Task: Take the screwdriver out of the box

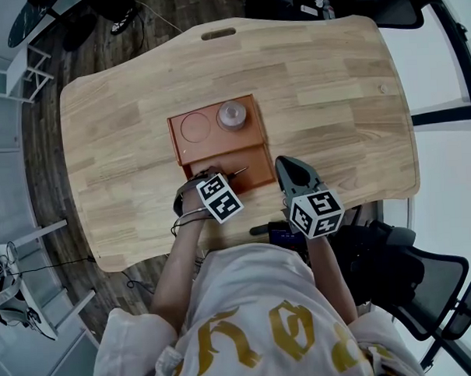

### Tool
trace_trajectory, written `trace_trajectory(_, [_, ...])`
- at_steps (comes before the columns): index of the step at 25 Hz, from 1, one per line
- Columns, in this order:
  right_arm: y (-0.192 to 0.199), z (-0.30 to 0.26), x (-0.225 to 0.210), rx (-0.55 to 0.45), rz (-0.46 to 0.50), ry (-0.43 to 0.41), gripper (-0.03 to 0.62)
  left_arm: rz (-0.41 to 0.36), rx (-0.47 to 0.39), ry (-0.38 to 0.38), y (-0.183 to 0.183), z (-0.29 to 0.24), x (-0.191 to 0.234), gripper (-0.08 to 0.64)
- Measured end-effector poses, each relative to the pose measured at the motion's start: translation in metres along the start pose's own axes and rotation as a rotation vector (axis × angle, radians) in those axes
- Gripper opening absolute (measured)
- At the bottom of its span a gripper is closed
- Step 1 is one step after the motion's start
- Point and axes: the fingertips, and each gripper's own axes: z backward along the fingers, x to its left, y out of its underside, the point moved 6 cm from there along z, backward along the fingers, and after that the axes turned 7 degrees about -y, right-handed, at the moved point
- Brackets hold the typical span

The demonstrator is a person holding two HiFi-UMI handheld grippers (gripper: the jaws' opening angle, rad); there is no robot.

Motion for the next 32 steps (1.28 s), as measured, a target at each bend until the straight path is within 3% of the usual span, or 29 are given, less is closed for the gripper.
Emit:
trace_trajectory(19, [-0.004, 0.008, 0.005, -0.016, 0.005, -0.003, 0.011, 0.051, -0.048, -0.006, 0.0, 0.01, 0.003, 0.079])
trace_trajectory(32, [-0.009, 0.022, 0.016, -0.048, 0.029, -0.008, 0.011, 0.099, -0.107, -0.057, 0.002, 0.036, 0.003, 0.079])
